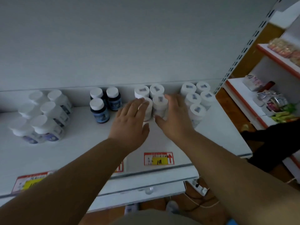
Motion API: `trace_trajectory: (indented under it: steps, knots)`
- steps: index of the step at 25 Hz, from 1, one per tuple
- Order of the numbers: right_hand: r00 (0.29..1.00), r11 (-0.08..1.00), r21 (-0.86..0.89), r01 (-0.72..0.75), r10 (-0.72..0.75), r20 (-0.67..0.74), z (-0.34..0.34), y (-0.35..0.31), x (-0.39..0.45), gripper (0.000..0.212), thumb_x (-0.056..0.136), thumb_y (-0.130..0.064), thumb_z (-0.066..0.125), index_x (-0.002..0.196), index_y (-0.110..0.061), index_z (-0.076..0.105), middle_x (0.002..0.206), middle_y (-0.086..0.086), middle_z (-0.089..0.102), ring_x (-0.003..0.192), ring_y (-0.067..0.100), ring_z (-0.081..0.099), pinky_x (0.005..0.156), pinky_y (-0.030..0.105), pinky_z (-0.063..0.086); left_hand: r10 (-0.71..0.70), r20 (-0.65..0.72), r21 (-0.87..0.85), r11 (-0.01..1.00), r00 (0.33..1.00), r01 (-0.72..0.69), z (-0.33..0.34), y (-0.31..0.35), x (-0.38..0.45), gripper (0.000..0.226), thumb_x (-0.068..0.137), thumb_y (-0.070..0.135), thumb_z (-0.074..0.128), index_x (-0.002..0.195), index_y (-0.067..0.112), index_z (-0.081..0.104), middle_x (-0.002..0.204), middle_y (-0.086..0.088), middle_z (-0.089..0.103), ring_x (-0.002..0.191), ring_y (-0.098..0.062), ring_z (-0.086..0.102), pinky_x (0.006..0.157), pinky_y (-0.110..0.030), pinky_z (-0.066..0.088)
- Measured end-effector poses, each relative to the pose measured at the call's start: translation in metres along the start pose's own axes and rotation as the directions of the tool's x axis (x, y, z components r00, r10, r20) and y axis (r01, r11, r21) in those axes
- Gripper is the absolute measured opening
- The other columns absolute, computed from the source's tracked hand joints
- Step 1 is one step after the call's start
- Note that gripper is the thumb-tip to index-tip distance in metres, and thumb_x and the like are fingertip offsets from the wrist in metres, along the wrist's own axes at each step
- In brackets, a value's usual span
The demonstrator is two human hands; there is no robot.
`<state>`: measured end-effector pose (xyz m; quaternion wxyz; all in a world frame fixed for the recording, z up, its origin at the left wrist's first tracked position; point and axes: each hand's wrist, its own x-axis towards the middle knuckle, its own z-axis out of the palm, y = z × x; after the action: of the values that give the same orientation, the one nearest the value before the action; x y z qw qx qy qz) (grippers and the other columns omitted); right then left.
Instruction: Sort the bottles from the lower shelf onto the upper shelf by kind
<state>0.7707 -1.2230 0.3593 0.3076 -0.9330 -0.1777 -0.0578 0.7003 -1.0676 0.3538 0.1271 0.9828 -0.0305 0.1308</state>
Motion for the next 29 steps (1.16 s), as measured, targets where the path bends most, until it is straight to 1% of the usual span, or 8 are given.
trace_trajectory:
  steps: [3, 7, 13, 18, 21, 24, 27, 29]
  knots:
    - [0.985, 0.989, 0.042, 0.142, -0.137, -0.108, -0.009, -0.015, -0.023, 0.056, 0.082, -0.026, 0.074, 0.129, -0.011, 0.048, 0.128, 0.010, 0.048, 0.116, 0.028, 0.049, 0.095, 0.040, 0.048, -0.028, -0.056, 0.023, 0.999, 0.998, 0.029, -0.011, 0.003, -0.035, 0.063, 0.082, 0.029, 0.066, 0.139, 0.012, 0.045, 0.142, -0.011, 0.047, 0.129, -0.033, 0.043, 0.105, -0.048, 0.037]
    - [0.911, 0.895, 0.223, 0.387, -0.334, -0.241, -0.014, -0.043, -0.064, 0.038, 0.086, -0.027, 0.065, 0.117, -0.005, 0.057, 0.120, 0.012, 0.054, 0.110, 0.024, 0.054, 0.094, 0.027, 0.045, -0.209, -0.110, 0.075, 0.973, 0.972, 0.217, -0.028, 0.015, -0.115, 0.058, 0.080, 0.029, 0.067, 0.134, 0.014, 0.052, 0.137, -0.009, 0.053, 0.123, -0.031, 0.050, 0.101, -0.046, 0.041]
    - [0.879, 0.817, 0.415, 0.400, -0.471, 0.079, 0.000, -0.110, -0.158, 0.038, 0.089, -0.031, 0.068, 0.121, -0.015, 0.054, 0.107, -0.008, 0.051, 0.094, -0.002, 0.045, 0.081, 0.013, 0.038, -0.364, -0.096, 0.073, 0.926, 0.926, 0.371, -0.051, 0.024, -0.239, 0.054, 0.085, 0.035, 0.052, 0.135, 0.015, 0.046, 0.134, -0.008, 0.054, 0.119, -0.030, 0.052, 0.097, -0.045, 0.045]
    - [0.794, 0.803, 0.394, 0.447, -0.559, 0.238, 0.027, -0.181, -0.207, 0.029, 0.095, -0.038, 0.059, 0.119, -0.023, 0.053, 0.118, -0.008, 0.046, 0.104, 0.008, 0.049, 0.082, 0.025, 0.047, -0.478, -0.048, 0.085, 0.873, 0.877, 0.480, -0.072, -0.030, -0.314, 0.055, 0.085, 0.042, 0.050, 0.137, 0.024, 0.041, 0.132, -0.002, 0.057, 0.116, -0.027, 0.056, 0.095, -0.043, 0.046]
    - [0.808, 0.829, 0.379, 0.410, -0.523, 0.271, 0.069, -0.221, -0.228, 0.028, 0.094, -0.038, 0.060, 0.118, -0.026, 0.053, 0.112, -0.011, 0.051, 0.104, 0.006, 0.050, 0.082, 0.028, 0.049, -0.496, -0.007, 0.086, 0.865, 0.868, 0.494, -0.081, -0.080, -0.361, 0.052, 0.083, 0.039, 0.048, 0.133, 0.026, 0.051, 0.127, 0.000, 0.059, 0.109, -0.028, 0.058, 0.090, -0.043, 0.049]
    - [0.819, 0.885, 0.341, 0.317, -0.436, 0.372, 0.137, -0.259, -0.256, 0.029, 0.094, -0.039, 0.061, 0.120, -0.028, 0.053, 0.115, -0.015, 0.050, 0.105, 0.001, 0.049, 0.079, 0.013, 0.041, -0.518, 0.020, 0.108, 0.852, 0.855, 0.513, -0.086, -0.145, -0.415, 0.049, 0.082, 0.039, 0.047, 0.128, 0.026, 0.059, 0.123, -0.002, 0.061, 0.103, -0.029, 0.061, 0.085, -0.044, 0.052]
    - [0.817, 0.929, 0.276, 0.246, -0.352, 0.456, 0.198, -0.278, -0.278, 0.030, 0.093, -0.039, 0.063, 0.119, -0.029, 0.053, 0.122, -0.015, 0.046, 0.104, -0.004, 0.045, 0.075, 0.006, 0.037, -0.537, 0.043, 0.076, 0.843, 0.843, 0.533, -0.073, -0.196, -0.447, 0.053, 0.083, 0.041, 0.051, 0.135, 0.027, 0.052, 0.130, -0.003, 0.057, 0.111, -0.030, 0.057, 0.088, -0.046, 0.050]
    - [0.837, 0.937, 0.231, 0.261, -0.339, 0.430, 0.233, -0.279, -0.280, 0.032, 0.092, -0.037, 0.067, 0.120, -0.026, 0.055, 0.123, -0.012, 0.047, 0.105, -0.003, 0.046, 0.076, 0.002, 0.035, -0.559, 0.061, 0.030, 0.829, 0.827, 0.559, -0.051, -0.222, -0.452, 0.056, 0.086, 0.040, 0.055, 0.140, 0.027, 0.047, 0.136, -0.003, 0.053, 0.117, -0.030, 0.053, 0.090, -0.045, 0.048]
